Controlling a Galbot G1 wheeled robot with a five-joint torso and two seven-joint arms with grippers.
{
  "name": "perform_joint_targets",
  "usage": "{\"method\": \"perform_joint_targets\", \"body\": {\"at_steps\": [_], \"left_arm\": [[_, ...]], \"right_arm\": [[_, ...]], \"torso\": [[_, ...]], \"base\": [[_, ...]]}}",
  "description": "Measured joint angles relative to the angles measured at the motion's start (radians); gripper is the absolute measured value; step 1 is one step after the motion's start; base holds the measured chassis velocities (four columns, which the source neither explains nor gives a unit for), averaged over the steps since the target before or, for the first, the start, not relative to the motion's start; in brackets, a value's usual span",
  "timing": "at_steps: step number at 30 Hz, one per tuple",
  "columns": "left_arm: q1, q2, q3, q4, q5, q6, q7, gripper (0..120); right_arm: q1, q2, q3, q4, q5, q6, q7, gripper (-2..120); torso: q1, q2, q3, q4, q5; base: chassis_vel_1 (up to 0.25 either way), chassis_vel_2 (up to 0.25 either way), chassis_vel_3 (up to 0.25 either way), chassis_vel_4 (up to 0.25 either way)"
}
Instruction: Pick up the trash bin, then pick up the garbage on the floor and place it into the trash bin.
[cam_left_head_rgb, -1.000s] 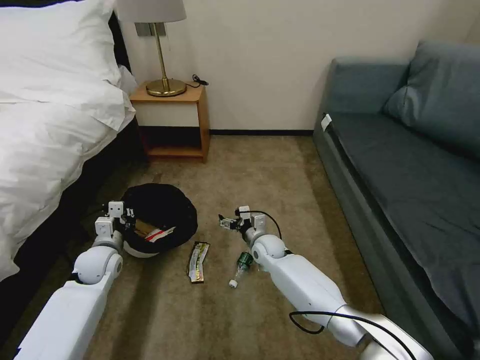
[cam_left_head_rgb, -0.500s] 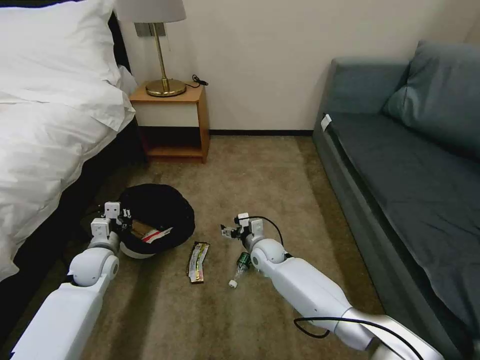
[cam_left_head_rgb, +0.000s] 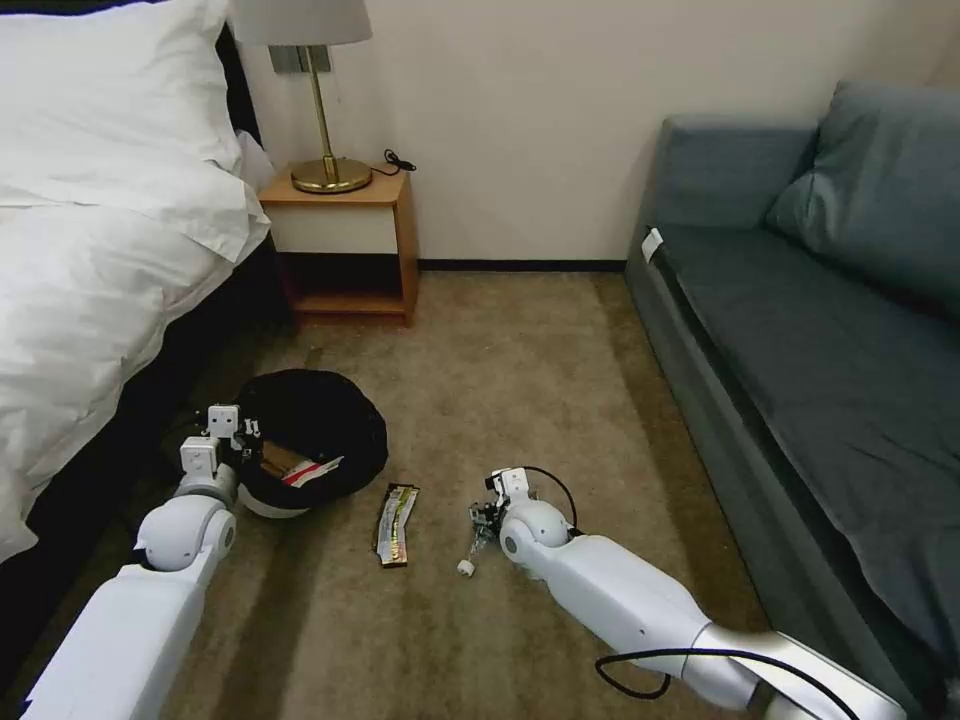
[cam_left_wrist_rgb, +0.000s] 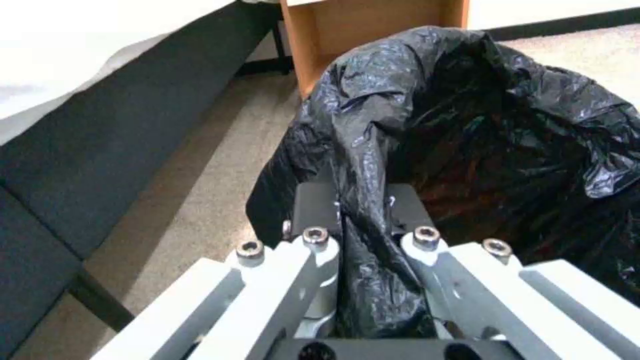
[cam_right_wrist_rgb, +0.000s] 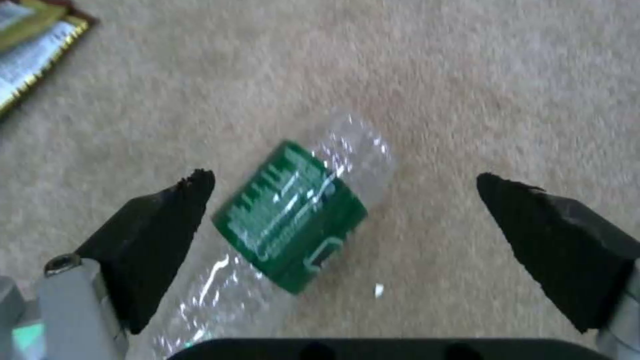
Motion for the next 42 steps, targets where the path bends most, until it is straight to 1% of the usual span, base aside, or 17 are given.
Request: {"method": "perform_joint_targets", "body": {"at_steps": [2, 12, 18, 20, 24, 27, 28, 29, 30, 32, 33, 35, 36, 38, 39, 41, 42], "left_arm": [[-0.004, 0.001, 0.003, 0.004, -0.002, 0.000, 0.001, 5], [-0.005, 0.003, 0.004, 0.010, -0.003, -0.002, 0.006, 5], [-0.005, 0.001, 0.009, 0.010, -0.002, -0.002, 0.006, 5], [-0.003, -0.002, 0.009, 0.007, -0.001, -0.002, 0.006, 5], [0.003, -0.006, 0.009, 0.006, 0.004, -0.004, 0.007, 5], [0.008, -0.013, 0.007, 0.006, 0.013, -0.008, 0.010, 5], [0.008, -0.013, 0.007, 0.006, 0.013, -0.008, 0.010, 5], [0.009, -0.016, 0.007, 0.008, 0.017, -0.009, 0.012, 5], [0.009, -0.016, 0.007, 0.008, 0.017, -0.009, 0.012, 5], [0.009, -0.020, 0.007, 0.011, 0.022, -0.011, 0.014, 5], [0.009, -0.020, 0.007, 0.011, 0.022, -0.011, 0.014, 5], [0.010, -0.021, 0.007, 0.013, 0.024, -0.012, 0.015, 5], [0.010, -0.021, 0.007, 0.013, 0.024, -0.012, 0.015, 5], [0.008, -0.021, 0.007, 0.014, 0.025, -0.012, 0.015, 5], [0.008, -0.021, 0.007, 0.014, 0.025, -0.012, 0.015, 5], [0.007, -0.021, 0.008, 0.014, 0.025, -0.012, 0.015, 5], [0.007, -0.021, 0.008, 0.014, 0.025, -0.012, 0.015, 5]], "right_arm": [[-0.004, 0.000, 0.000, 0.006, 0.020, -0.017, 0.008, 100], [-0.023, 0.005, 0.002, 0.006, 0.038, -0.029, 0.007, 98], [-0.039, 0.026, 0.006, -0.013, 0.040, -0.025, -0.017, 97], [-0.054, 0.042, 0.011, -0.040, 0.024, 0.007, -0.052, 96], [-0.069, 0.044, 0.016, -0.070, 0.004, 0.034, -0.081, 95], [-0.075, 0.054, 0.035, -0.115, -0.019, 0.067, -0.127, 88], [-0.075, 0.054, 0.035, -0.115, -0.019, 0.067, -0.127, 88], [-0.077, 0.058, 0.044, -0.137, -0.032, 0.085, -0.153, 79], [-0.077, 0.058, 0.044, -0.137, -0.032, 0.085, -0.153, 79], [-0.081, 0.059, 0.048, -0.163, -0.063, 0.109, -0.203, 67], [-0.081, 0.059, 0.048, -0.163, -0.063, 0.109, -0.203, 67], [-0.084, 0.059, 0.050, -0.170, -0.080, 0.123, -0.222, 57], [-0.084, 0.059, 0.050, -0.170, -0.080, 0.123, -0.222, 57], [-0.086, 0.061, 0.050, -0.170, -0.086, 0.129, -0.229, 46], [-0.086, 0.061, 0.050, -0.170, -0.086, 0.129, -0.229, 46], [-0.086, 0.063, 0.048, -0.170, -0.089, 0.132, -0.231, 39], [-0.086, 0.063, 0.048, -0.170, -0.089, 0.132, -0.231, 39]], "torso": [[0.000, 0.000, 0.000, 0.0000, 0.0000], [0.000, 0.000, 0.000, 0.0000, -0.0001], [0.000, 0.000, 0.000, 0.0000, -0.0001], [0.000, 0.000, 0.000, 0.0001, 0.0000], [0.000, 0.000, 0.000, 0.0000, 0.0000], [0.000, 0.000, 0.000, -0.0001, 0.0000], [0.000, 0.000, 0.000, -0.0001, 0.0000], [0.000, 0.000, 0.000, 0.0001, 0.0000], [0.000, 0.000, 0.000, 0.0001, 0.0000], [0.000, 0.000, 0.000, -0.0001, -0.0001], [0.000, 0.000, 0.000, -0.0001, -0.0001], [0.000, 0.000, 0.000, -0.0001, -0.0001], [0.000, 0.000, 0.000, -0.0001, -0.0001], [0.000, 0.000, 0.000, 0.0000, 0.0000], [0.000, 0.000, 0.000, 0.0000, 0.0000], [0.000, 0.000, 0.000, 0.0000, 0.0000], [0.000, 0.000, 0.000, 0.0000, 0.0000]], "base": [[0.000, 0.000, 0.000, 0.000], [0.000, 0.000, 0.000, 0.000], [0.000, 0.000, 0.000, 0.000], [0.000, 0.000, 0.000, 0.000], [0.000, 0.000, 0.000, 0.000], [0.000, 0.000, 0.000, 0.000], [0.000, 0.000, 0.000, 0.000], [0.000, 0.000, 0.000, 0.000], [0.000, 0.000, 0.000, 0.000], [0.000, 0.000, 0.000, 0.000], [0.000, 0.000, 0.000, 0.000], [0.000, 0.000, 0.000, 0.000], [0.000, 0.000, 0.000, 0.000], [0.000, 0.000, 0.000, 0.000], [0.000, 0.000, 0.000, 0.000], [0.000, 0.000, 0.000, 0.000], [0.000, 0.000, 0.000, 0.000]]}}
